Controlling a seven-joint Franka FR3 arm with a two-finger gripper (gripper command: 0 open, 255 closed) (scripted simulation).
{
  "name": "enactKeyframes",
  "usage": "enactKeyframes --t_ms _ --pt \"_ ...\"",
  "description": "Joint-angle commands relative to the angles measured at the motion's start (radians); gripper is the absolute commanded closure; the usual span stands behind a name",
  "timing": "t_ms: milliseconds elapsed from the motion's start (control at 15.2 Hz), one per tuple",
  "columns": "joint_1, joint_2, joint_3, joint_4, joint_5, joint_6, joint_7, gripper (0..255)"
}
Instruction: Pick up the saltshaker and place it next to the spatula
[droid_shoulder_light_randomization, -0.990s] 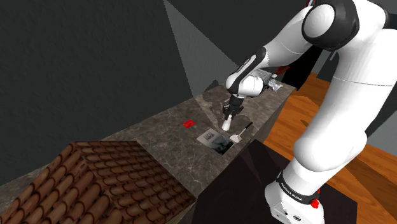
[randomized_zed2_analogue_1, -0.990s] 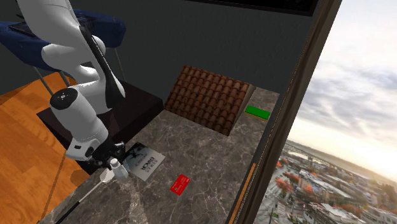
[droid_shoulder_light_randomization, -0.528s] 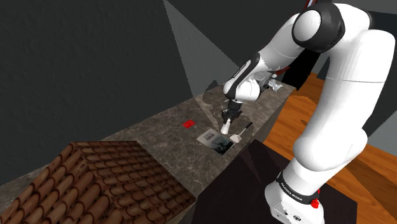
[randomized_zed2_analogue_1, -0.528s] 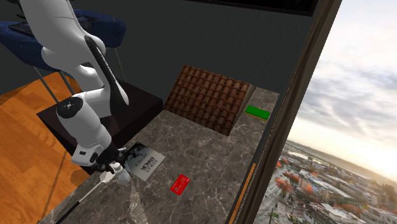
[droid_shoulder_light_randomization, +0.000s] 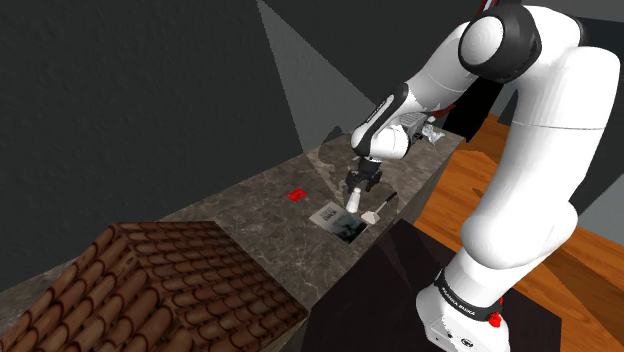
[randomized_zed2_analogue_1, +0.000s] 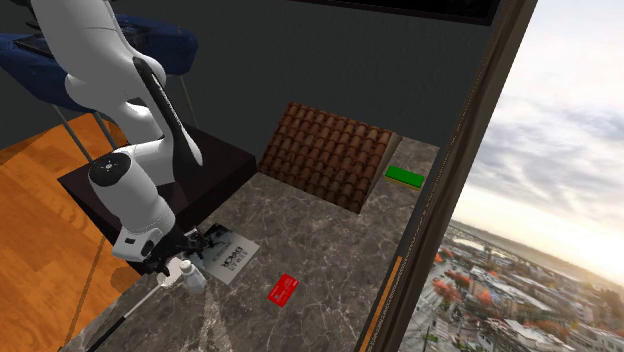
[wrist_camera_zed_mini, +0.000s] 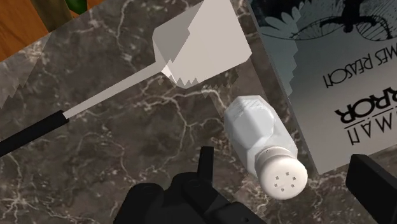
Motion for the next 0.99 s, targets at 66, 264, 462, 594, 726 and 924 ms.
enactKeyframes --t_ms 66,264,462,594,726,924 --pt "0.0 0.0 0.0 0.0 0.0 0.0 0.0 0" --pt "0.012 -0.071 -0.024 -0.009 -0.038 -0.061 0.028 0" --pt "0.017 -0.132 -0.039 -0.011 -0.072 -0.117 0.052 0" --pt "0.017 -0.132 -0.039 -0.011 -0.072 -0.117 0.052 0" --pt "0.017 -0.132 -0.039 -0.011 -0.072 -0.117 0.052 0" --pt "0.017 -0.132 -0.039 -0.011 -0.072 -0.117 0.052 0"
